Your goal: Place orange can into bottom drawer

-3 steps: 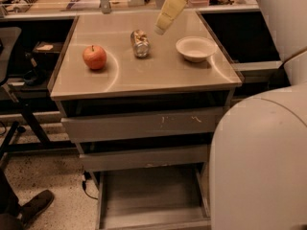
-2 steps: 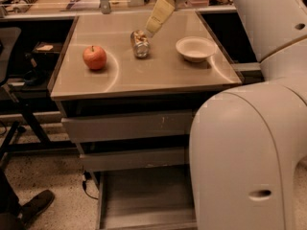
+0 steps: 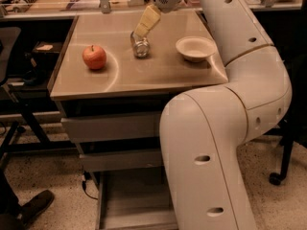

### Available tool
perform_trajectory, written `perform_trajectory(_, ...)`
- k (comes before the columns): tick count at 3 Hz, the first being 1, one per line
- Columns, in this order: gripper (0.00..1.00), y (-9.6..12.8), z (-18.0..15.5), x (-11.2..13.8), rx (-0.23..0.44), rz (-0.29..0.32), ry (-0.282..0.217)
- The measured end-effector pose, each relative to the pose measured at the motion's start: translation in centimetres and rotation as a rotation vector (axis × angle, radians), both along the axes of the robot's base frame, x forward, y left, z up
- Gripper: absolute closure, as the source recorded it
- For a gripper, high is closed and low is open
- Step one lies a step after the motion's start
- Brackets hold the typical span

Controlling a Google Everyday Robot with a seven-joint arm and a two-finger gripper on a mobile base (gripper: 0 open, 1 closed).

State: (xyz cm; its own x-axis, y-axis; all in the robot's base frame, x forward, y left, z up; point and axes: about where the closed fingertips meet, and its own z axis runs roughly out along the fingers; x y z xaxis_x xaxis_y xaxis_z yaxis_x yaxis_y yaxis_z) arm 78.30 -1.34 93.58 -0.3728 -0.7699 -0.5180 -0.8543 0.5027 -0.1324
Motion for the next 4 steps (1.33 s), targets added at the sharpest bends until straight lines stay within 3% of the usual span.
perform_trajectory(2, 0.0, 1.1, -1.2, 1.4, 0.032, -0.003, -0.006)
perform_trajectory(4, 0.0, 3.0, -3.7, 2.8, 0.012, -0.005, 0.012)
